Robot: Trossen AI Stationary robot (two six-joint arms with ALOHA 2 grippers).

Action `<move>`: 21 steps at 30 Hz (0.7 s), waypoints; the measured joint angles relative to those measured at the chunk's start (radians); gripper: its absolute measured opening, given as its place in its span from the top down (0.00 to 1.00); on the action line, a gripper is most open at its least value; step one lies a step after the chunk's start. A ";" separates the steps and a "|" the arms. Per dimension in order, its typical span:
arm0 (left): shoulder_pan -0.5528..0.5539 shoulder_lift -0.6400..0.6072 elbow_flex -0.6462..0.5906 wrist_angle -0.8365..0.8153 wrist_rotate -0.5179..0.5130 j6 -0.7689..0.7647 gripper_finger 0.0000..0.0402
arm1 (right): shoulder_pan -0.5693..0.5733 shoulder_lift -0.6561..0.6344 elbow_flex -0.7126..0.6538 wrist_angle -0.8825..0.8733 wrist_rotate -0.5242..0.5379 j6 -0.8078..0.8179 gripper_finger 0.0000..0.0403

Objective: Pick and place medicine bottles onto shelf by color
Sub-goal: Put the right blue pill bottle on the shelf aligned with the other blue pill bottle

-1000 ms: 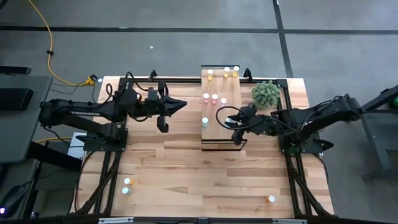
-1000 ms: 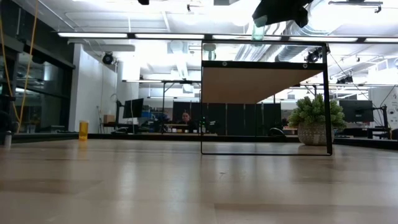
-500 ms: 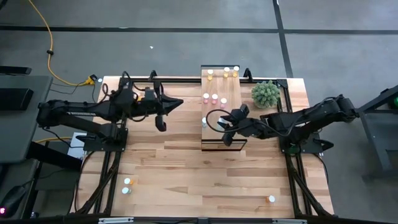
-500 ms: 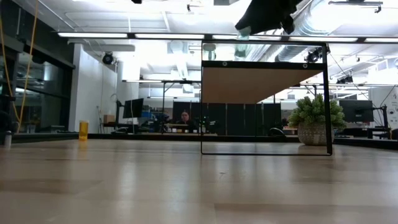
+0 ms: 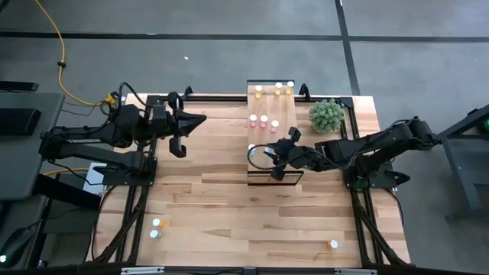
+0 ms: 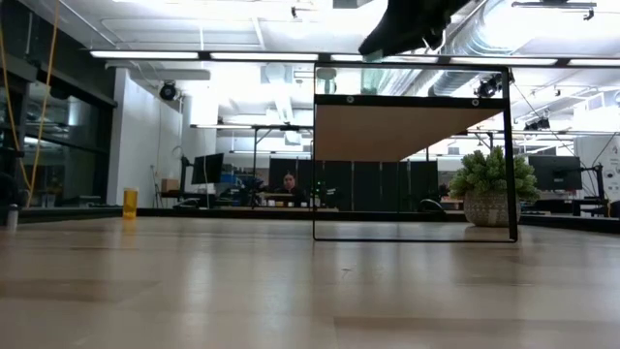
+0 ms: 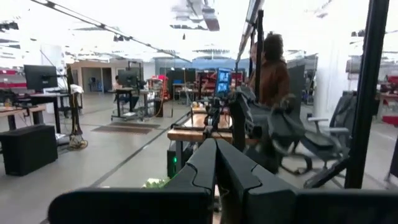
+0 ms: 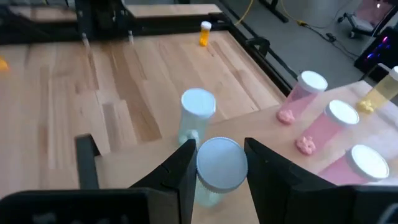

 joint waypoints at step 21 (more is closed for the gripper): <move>0.000 -0.007 0.000 -0.002 -0.026 0.008 1.00 | -0.030 0.081 0.000 0.066 -0.009 -0.068 0.73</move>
